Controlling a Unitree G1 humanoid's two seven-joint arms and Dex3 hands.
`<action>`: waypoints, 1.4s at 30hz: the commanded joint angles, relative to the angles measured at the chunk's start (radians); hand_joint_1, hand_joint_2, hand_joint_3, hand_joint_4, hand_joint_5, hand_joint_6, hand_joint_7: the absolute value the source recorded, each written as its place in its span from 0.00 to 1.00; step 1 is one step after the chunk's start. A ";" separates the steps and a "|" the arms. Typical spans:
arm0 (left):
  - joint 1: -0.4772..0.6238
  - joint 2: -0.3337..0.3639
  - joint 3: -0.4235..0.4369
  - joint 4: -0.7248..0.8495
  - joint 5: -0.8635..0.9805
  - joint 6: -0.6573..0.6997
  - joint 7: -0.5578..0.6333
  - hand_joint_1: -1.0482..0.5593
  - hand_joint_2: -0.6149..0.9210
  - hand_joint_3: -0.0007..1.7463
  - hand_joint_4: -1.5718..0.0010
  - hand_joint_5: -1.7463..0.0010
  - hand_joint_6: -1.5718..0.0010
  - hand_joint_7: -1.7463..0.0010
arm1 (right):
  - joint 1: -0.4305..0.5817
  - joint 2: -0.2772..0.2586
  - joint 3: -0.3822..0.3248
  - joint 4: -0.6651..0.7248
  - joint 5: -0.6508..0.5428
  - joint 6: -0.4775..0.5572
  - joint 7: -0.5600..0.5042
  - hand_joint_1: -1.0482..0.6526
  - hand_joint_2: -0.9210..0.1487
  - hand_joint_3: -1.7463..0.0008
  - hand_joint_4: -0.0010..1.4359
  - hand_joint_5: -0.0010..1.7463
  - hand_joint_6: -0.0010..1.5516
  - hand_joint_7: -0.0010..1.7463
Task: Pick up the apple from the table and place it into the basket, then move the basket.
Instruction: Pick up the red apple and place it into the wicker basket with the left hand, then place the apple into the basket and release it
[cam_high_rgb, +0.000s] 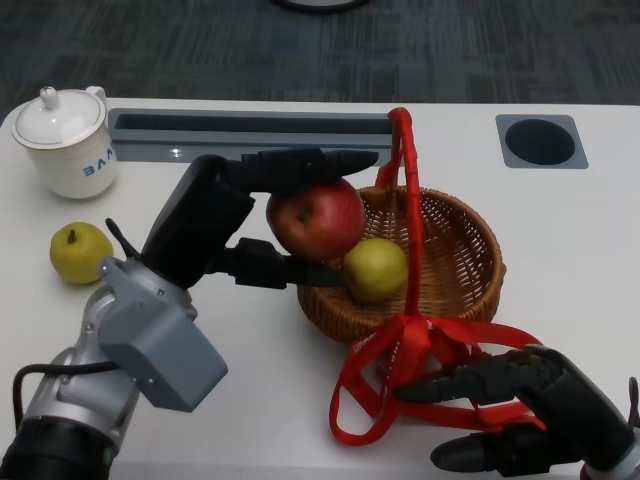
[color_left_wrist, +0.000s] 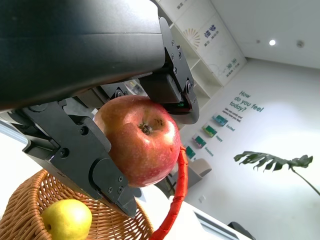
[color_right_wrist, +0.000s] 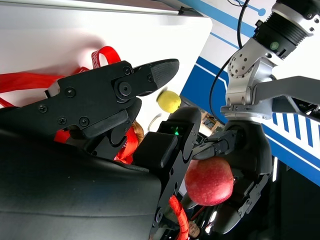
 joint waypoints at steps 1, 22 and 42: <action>-0.048 -0.013 -0.007 0.057 0.017 0.001 0.003 0.58 0.89 0.00 0.18 1.00 0.26 1.00 | 0.013 -0.008 -0.006 -0.007 -0.003 -0.009 -0.011 0.36 0.06 1.00 0.69 0.00 0.61 0.00; -0.206 -0.083 -0.013 0.412 0.051 -0.071 0.037 0.54 0.90 0.00 0.22 1.00 0.30 1.00 | 0.044 -0.013 -0.007 -0.038 -0.019 0.000 -0.035 0.37 0.05 1.00 0.69 0.00 0.61 0.00; -0.156 0.028 -0.055 0.244 0.115 0.038 -0.025 0.08 0.89 0.00 1.00 1.00 1.00 1.00 | 0.028 -0.026 -0.004 -0.033 -0.009 0.014 -0.028 0.35 0.05 1.00 0.70 0.00 0.62 0.00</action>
